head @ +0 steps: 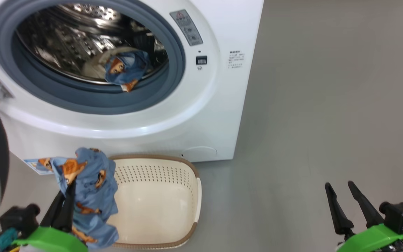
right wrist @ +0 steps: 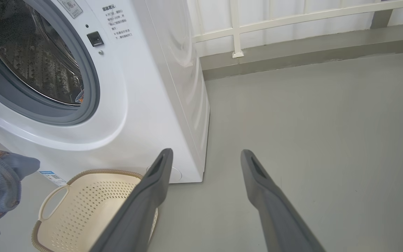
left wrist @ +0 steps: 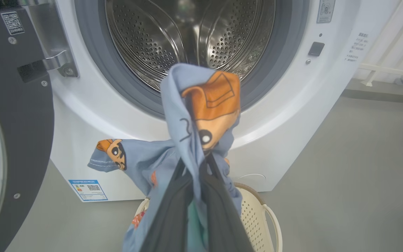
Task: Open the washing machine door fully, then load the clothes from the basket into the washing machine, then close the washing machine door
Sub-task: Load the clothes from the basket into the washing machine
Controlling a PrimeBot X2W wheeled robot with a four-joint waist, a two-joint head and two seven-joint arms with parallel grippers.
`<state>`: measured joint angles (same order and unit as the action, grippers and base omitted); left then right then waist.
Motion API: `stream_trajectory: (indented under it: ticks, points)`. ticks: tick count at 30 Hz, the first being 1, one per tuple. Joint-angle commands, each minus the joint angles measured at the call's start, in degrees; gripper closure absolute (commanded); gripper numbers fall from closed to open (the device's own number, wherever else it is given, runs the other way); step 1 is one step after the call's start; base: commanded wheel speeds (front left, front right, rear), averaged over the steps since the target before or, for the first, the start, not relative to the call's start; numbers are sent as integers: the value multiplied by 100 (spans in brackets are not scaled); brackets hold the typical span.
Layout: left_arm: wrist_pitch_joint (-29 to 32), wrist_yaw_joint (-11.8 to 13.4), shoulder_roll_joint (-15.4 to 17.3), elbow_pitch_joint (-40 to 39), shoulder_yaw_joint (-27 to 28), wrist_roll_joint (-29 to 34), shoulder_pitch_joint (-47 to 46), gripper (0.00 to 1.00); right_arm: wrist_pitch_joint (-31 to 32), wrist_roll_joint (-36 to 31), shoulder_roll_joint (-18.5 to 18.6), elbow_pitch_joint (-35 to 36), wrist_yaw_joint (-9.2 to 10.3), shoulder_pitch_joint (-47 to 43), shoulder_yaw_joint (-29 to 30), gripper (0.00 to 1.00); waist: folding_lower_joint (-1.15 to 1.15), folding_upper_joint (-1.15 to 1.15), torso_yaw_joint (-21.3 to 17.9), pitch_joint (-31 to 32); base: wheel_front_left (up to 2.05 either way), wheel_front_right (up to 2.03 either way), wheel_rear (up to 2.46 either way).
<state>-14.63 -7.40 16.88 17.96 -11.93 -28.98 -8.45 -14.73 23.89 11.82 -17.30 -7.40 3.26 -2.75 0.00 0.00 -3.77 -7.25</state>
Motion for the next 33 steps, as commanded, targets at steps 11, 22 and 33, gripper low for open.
stream_trajectory:
  ticks: [11,22,33]
  points:
    - [-37,-9,-166,-1100,970,502,941,100,-27,70,128,204,-9,-393,105,0,0,0,96,425,0,0,0]
    - [-37,-9,-349,-1439,1198,663,1267,100,-27,66,119,253,-9,-439,137,0,0,0,55,430,0,0,0]
    - [-37,-9,-324,-1458,1259,536,1034,100,-27,39,18,276,-9,-298,106,0,0,0,-70,183,0,0,0]
